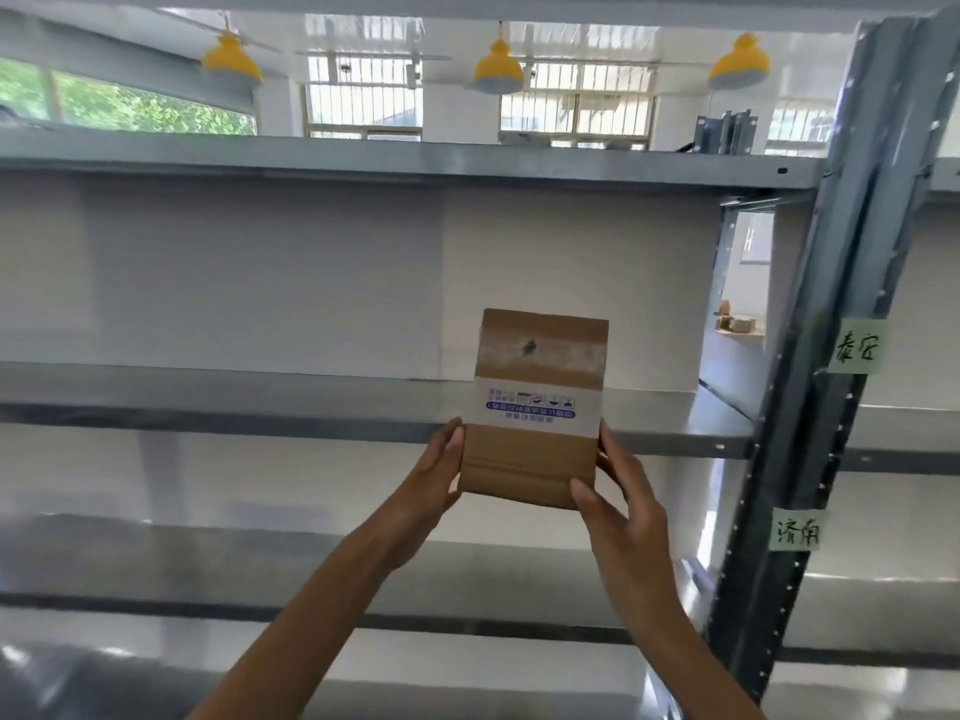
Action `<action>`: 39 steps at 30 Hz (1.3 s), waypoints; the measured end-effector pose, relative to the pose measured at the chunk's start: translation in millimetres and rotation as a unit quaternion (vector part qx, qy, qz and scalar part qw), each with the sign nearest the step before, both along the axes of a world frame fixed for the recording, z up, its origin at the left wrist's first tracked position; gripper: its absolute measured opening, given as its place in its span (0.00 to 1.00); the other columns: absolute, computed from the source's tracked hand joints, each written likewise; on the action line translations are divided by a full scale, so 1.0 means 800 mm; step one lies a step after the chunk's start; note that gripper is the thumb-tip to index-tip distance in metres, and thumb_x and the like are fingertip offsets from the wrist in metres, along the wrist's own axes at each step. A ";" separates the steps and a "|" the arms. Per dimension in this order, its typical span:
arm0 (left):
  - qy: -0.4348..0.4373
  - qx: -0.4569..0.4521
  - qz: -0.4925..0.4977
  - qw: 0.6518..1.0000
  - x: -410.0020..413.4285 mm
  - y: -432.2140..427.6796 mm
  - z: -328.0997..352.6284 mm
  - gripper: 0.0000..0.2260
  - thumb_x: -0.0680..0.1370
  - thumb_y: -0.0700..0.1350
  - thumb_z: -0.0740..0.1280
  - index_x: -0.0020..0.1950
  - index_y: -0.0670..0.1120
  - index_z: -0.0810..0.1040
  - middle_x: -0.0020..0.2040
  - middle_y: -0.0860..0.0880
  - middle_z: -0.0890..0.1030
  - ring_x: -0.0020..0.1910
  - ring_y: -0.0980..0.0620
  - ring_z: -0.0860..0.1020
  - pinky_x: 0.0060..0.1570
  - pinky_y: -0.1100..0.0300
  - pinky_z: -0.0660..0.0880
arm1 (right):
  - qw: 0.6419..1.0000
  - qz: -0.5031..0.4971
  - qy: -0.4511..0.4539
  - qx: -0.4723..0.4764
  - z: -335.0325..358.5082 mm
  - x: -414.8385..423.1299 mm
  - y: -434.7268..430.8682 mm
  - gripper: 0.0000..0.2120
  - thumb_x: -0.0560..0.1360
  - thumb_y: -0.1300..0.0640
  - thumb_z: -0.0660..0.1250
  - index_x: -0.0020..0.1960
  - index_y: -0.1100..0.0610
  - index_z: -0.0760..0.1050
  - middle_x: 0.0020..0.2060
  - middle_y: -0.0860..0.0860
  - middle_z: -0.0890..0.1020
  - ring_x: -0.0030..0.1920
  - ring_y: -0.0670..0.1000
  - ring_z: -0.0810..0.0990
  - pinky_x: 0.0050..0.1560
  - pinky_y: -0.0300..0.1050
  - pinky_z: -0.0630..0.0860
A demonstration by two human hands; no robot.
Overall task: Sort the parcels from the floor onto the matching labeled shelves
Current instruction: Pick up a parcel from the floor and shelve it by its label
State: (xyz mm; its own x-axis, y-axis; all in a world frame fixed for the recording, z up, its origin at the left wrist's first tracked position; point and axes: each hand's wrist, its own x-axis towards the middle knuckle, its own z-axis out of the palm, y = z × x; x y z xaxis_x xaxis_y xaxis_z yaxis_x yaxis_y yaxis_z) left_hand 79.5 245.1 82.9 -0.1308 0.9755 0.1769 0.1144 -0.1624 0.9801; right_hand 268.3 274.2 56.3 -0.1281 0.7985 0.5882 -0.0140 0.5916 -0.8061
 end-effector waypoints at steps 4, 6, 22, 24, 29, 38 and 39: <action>-0.018 -0.030 -0.029 0.999 -0.054 -0.010 -0.004 0.29 0.73 0.63 0.47 0.74 0.59 0.54 0.74 0.52 0.63 0.73 0.49 0.63 0.73 0.46 0.60 | 1.000 0.009 -0.007 0.002 -0.001 -0.057 -0.007 0.27 0.73 0.47 0.65 0.71 0.44 0.62 0.67 0.45 0.72 0.63 0.34 0.69 0.51 0.21 0.70; -0.028 -0.026 -0.034 0.999 -0.075 -0.013 -0.004 0.28 0.73 0.63 0.48 0.73 0.60 0.57 0.73 0.52 0.65 0.72 0.49 0.65 0.72 0.47 0.62 | 1.000 0.015 -0.007 -0.003 0.000 -0.079 -0.007 0.27 0.73 0.46 0.64 0.70 0.43 0.61 0.67 0.45 0.72 0.62 0.31 0.69 0.51 0.20 0.70; -0.001 0.018 -0.008 1.000 -0.243 0.048 0.027 0.17 0.76 0.61 0.51 0.63 0.65 0.68 0.65 0.54 0.75 0.65 0.51 0.73 0.66 0.51 0.71 | 0.995 0.102 -0.003 0.016 0.033 -0.233 0.072 0.25 0.74 0.49 0.62 0.69 0.39 0.61 0.67 0.43 0.72 0.64 0.42 0.73 0.57 0.30 0.74; -0.013 0.023 0.008 1.000 -0.268 0.059 0.030 0.19 0.78 0.61 0.53 0.67 0.60 0.67 0.66 0.51 0.74 0.66 0.49 0.72 0.67 0.46 0.70 | 0.994 0.111 -0.006 0.011 0.040 -0.254 0.080 0.26 0.74 0.50 0.62 0.70 0.40 0.60 0.68 0.43 0.70 0.65 0.40 0.71 0.55 0.24 0.71; -0.014 0.036 0.079 0.996 -0.313 0.075 0.034 0.33 0.66 0.65 0.62 0.65 0.47 0.68 0.61 0.44 0.76 0.59 0.46 0.76 0.57 0.50 0.78 | 0.994 0.074 -0.070 0.028 0.048 -0.313 0.080 0.36 0.71 0.40 0.61 0.74 0.40 0.49 0.71 0.40 0.64 0.69 0.43 0.66 0.67 0.42 0.70; 0.069 0.097 0.148 0.982 -0.396 0.081 0.053 0.23 0.68 0.57 0.69 0.55 0.46 0.65 0.52 0.45 0.76 0.49 0.50 0.79 0.38 0.63 0.78 | 0.986 -0.049 -0.157 -0.013 0.077 -0.434 0.066 0.61 0.54 0.29 0.67 0.75 0.48 0.38 0.72 0.46 0.56 0.71 0.51 0.61 0.68 0.54 0.69; 0.076 0.104 0.153 0.980 -0.405 0.079 0.055 0.23 0.68 0.56 0.69 0.54 0.46 0.65 0.51 0.46 0.75 0.49 0.51 0.79 0.37 0.64 0.78 | 0.987 -0.044 -0.155 -0.022 0.079 -0.446 0.065 0.60 0.56 0.32 0.69 0.75 0.48 0.38 0.72 0.46 0.56 0.71 0.51 0.61 0.69 0.53 0.69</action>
State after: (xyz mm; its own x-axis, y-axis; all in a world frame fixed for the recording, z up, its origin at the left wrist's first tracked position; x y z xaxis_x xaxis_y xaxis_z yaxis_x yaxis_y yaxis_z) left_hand -244.9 308.2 126.9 -0.3684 0.8350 0.4087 0.3321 -0.2924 0.8968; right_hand -88.4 326.1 119.3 -0.2267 0.8383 0.4959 0.2873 0.5440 -0.7883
